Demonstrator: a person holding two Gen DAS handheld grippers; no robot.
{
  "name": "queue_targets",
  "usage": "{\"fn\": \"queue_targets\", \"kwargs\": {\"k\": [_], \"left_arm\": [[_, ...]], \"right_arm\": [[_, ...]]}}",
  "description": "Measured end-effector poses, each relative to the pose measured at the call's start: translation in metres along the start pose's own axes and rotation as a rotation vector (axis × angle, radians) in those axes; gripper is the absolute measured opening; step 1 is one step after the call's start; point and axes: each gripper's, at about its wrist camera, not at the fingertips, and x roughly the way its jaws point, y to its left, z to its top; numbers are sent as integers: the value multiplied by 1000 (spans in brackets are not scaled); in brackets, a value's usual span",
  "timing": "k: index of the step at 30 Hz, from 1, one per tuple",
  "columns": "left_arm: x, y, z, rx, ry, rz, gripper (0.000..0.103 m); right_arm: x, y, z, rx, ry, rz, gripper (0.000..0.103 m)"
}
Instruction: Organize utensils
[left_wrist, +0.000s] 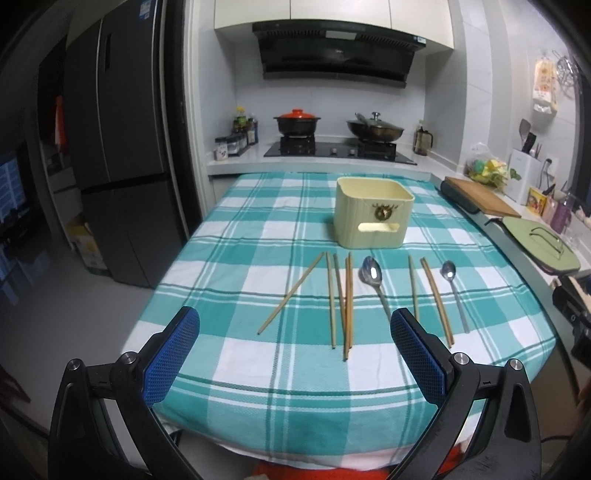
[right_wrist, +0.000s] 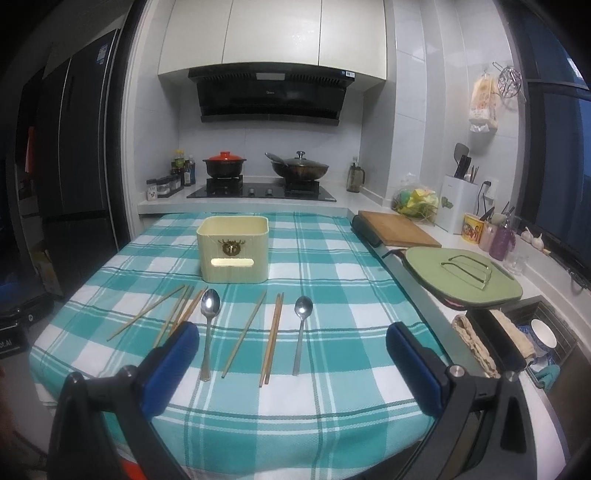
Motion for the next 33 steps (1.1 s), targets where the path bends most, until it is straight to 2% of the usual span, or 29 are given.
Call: {"fn": "queue_targets", "kwargs": {"k": [4,10,15,20,28,33], "left_arm": [[34,9,-3,11,61,-6,103],[98,23,-12,34,209,-81,103],[151,36,-17,-3,307,-97,103],[186,34,-12,50,339,-62,103],[240,30,-7,125,386,-53,103],[277,28,-9,187,434,-31,103]], "right_arm": [[30,-19,-2,25,35,-13,103],[99,-47,-13,21,153,-49,103],[148,-51,-31,-10,253,-9,103],[189,-45,-39,-21,321,29,103],[250,-32,-46,-26,419,61,103],[270,-22,-52,-77,444,59,103]]}}
